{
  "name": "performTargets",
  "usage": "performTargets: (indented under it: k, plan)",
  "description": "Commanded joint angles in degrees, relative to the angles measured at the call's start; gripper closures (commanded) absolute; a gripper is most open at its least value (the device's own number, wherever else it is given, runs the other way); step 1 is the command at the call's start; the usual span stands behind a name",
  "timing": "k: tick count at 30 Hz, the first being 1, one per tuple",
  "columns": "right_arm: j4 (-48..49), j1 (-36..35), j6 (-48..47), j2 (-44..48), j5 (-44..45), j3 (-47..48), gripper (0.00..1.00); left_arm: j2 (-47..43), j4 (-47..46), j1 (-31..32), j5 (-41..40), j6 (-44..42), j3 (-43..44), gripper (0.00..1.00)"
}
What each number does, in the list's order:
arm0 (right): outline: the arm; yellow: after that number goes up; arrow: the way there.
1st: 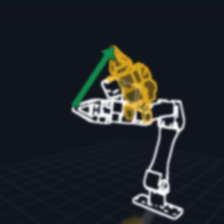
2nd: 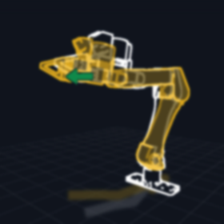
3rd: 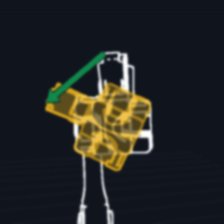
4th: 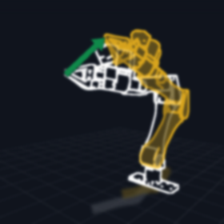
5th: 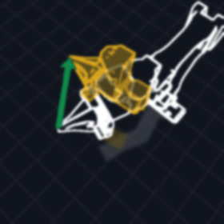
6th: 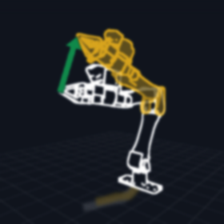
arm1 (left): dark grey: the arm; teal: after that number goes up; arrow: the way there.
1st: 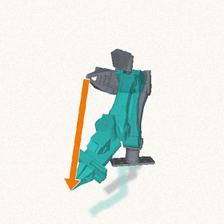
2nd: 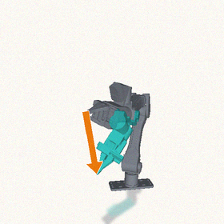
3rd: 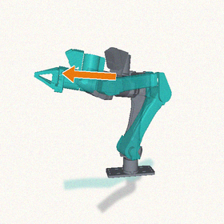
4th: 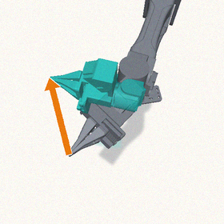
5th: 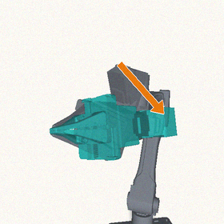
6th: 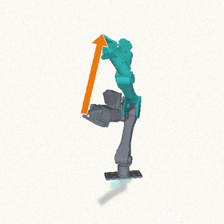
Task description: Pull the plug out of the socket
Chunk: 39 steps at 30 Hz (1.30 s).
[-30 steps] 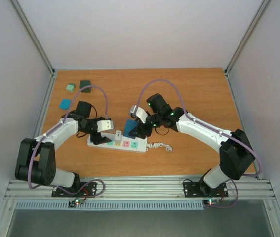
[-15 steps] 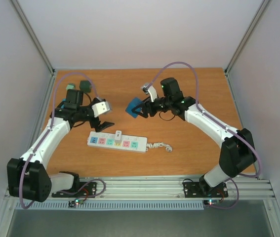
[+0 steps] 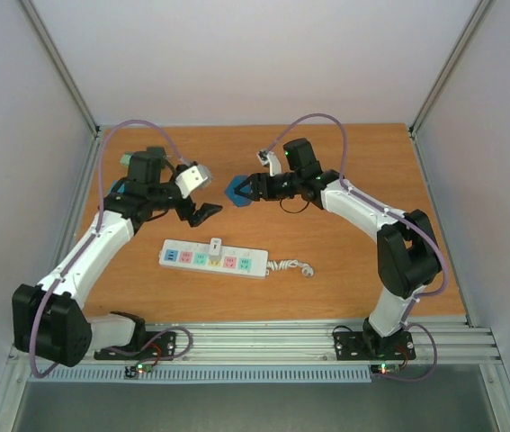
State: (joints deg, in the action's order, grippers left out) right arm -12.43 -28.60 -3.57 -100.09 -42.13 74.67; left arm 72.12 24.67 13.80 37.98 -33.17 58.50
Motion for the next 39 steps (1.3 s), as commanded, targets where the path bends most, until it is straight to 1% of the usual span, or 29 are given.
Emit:
performTargets:
  k: [1,3,6,13,17,22,25,27,30,32,33,38,39]
  plan:
    - [5.1,0.1,8.4,-0.8,-2.3,1.8,0.62,1.6,-5.3,3.3,-3.0,4.0,1.3,0.0]
    - [6.3,0.1,10.6,-1.4,-2.2,1.9,0.62,2.7,-6.3,5.8,-5.8,4.7,1.4,0.0]
    - [7.5,0.0,13.1,-2.4,-2.8,2.2,0.61,4.6,-7.5,7.7,-8.0,6.3,2.0,0.0]
    - [8.9,-1.1,14.0,-2.3,-4.1,1.1,0.61,7.7,-11.9,8.3,-9.6,10.6,2.4,0.01]
    - [9.1,-1.8,14.2,-2.3,-5.1,0.7,0.6,9.5,-12.5,8.5,-9.2,11.6,2.9,0.06]
    - [9.4,-2.7,14.2,-2.3,-5.5,0.3,0.59,11.0,-12.4,8.8,-9.1,11.5,3.5,0.12]
    - [9.5,-2.8,14.4,-2.4,-5.6,0.1,0.58,10.9,-12.7,8.9,-9.7,11.5,3.0,0.19]
    - [9.6,-2.8,14.4,-2.4,-6.0,0.1,0.56,10.7,-12.5,8.9,-9.7,11.5,3.0,0.24]
    - [9.3,-2.8,14.3,-2.8,-6.8,0.4,0.52,10.6,-12.5,8.9,-9.7,11.9,2.8,0.37]
    - [8.8,-2.9,14.1,-3.0,-6.9,0.7,0.47,10.7,-12.5,8.9,-10.3,12.3,2.5,0.46]
    - [8.3,-2.8,13.6,-3.0,-6.6,0.9,0.42,10.8,-12.5,8.8,-10.6,12.5,2.3,0.48]
    - [6.8,-2.5,11.3,-1.9,-4.7,1.5,0.08,10.9,-11.6,8.3,-11.5,14.0,1.9,0.58]
    - [6.7,-2.3,10.9,-1.6,-4.2,1.6,0.03,10.8,-11.4,7.9,-11.5,14.4,1.9,0.59]
